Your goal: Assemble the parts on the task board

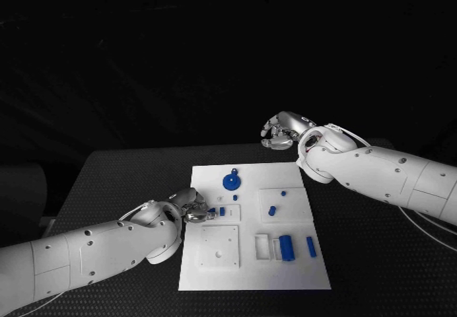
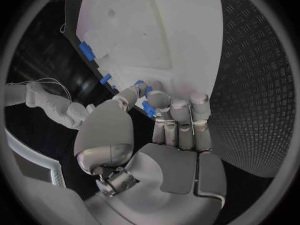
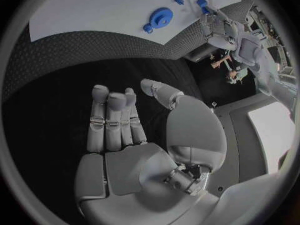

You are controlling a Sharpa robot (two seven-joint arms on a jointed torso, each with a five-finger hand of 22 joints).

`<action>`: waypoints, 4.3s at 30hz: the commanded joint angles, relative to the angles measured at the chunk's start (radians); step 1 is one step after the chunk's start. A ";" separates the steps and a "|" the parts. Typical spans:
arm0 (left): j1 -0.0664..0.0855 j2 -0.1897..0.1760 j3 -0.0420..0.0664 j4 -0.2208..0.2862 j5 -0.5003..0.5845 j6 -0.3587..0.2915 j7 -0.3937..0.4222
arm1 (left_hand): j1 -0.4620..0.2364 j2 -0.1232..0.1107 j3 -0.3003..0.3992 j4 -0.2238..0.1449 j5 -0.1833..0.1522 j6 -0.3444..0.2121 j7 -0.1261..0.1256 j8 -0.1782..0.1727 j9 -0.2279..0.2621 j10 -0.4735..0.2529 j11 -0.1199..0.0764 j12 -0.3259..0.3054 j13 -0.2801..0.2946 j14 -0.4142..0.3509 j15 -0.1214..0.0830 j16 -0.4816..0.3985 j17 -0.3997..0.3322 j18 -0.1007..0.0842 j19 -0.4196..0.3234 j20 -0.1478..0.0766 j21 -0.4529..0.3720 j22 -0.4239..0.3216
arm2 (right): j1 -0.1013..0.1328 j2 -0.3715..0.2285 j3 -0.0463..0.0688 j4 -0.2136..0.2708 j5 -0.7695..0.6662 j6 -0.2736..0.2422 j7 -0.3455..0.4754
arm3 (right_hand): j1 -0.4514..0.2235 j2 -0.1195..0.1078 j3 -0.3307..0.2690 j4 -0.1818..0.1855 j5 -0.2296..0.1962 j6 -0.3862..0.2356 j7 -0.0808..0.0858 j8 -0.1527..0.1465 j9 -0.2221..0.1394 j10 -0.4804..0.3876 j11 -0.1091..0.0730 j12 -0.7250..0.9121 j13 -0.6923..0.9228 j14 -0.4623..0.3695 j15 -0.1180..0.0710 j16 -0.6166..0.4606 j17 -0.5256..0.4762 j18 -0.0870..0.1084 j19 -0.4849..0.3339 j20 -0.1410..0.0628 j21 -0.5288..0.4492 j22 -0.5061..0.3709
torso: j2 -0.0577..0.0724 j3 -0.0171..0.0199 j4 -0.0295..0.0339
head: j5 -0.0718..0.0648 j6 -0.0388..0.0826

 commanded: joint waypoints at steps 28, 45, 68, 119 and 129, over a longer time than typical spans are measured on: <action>0.000 -0.005 0.001 0.009 0.029 0.005 0.036 | -0.006 -0.021 -0.009 0.020 -0.016 -0.052 0.016 -0.016 -0.023 -0.015 0.016 0.002 -0.003 -0.011 0.015 -0.005 -0.006 -0.013 -0.009 -0.107 -0.011 0.005 | 0.000 -0.001 0.001 -0.002 -0.002 0.010 0.007 | -0.009 0.000 -0.002 -0.002 0.006 -0.003 0.008 -0.005 0.002 -0.004 0.003 -0.002 -0.004 0.002 0.004 -0.005 0.000 0.016 -0.002 0.004 -0.005 0.001 | 0.000 -0.0001 0.0006 | 0.001 -0.001; 0.000 -0.010 0.001 0.013 0.058 0.002 0.051 | -0.012 -0.023 -0.007 0.038 -0.021 -0.055 0.017 -0.016 -0.028 -0.017 0.017 0.003 -0.004 -0.012 0.016 -0.006 -0.007 -0.013 -0.008 -0.108 -0.013 0.004 | 0.000 -0.001 0.001 -0.004 -0.002 0.011 0.007 | -0.009 0.000 -0.002 -0.003 0.006 -0.003 0.008 -0.005 0.002 -0.004 0.003 -0.001 -0.005 0.002 0.004 -0.006 0.000 0.016 -0.002 0.004 -0.006 0.001 | 0.000 -0.0005 0.0006 | 0.003 0.000; 0.001 -0.024 0.003 0.022 0.131 0.026 0.077 | 0.010 0.104 -0.022 -0.023 0.056 -0.073 0.030 -0.050 -0.053 -0.023 0.029 0.002 -0.012 -0.021 0.028 -0.005 -0.010 -0.017 -0.025 -0.106 -0.013 0.014 | 0.000 0.001 0.000 -0.008 -0.002 0.016 0.007 | -0.010 0.001 -0.002 -0.002 0.007 -0.003 0.008 -0.005 0.002 -0.004 0.004 -0.001 -0.006 0.003 0.004 -0.006 0.001 0.016 -0.001 0.004 -0.007 0.001 | 0.000 0.0001 -0.0003 | 0.006 0.000; 0.028 -0.036 0.015 0.014 -0.166 0.064 0.300 | 0.236 0.002 0.014 -0.098 -0.349 -0.248 0.134 -0.175 -0.130 -0.305 0.168 -0.425 -0.247 -0.271 0.197 -0.255 -0.145 -0.056 -0.244 0.048 -0.277 -0.033 | -0.001 -0.003 0.000 -0.009 0.004 0.020 0.014 | -0.009 0.004 -0.002 -0.003 0.008 -0.004 0.008 -0.005 0.002 -0.003 0.004 0.002 -0.009 0.005 0.004 -0.007 0.003 0.016 0.001 0.004 -0.008 0.002 | 0.001 0.0004 -0.0015 | 0.008 0.009; 0.027 -0.026 0.015 0.003 -0.169 0.096 0.278 | 0.233 0.013 0.012 -0.083 -0.347 -0.239 0.144 -0.176 -0.134 -0.292 0.164 -0.422 -0.250 -0.266 0.193 -0.244 -0.139 -0.056 -0.238 0.045 -0.275 -0.028 | -0.001 -0.002 0.000 -0.009 0.004 0.020 0.014 | -0.009 0.004 -0.002 -0.003 0.008 -0.004 0.008 -0.005 0.002 -0.003 0.004 0.002 -0.009 0.005 0.004 -0.007 0.003 0.016 0.001 0.004 -0.008 0.003 | 0.000 0.0000 -0.0003 | 0.005 0.005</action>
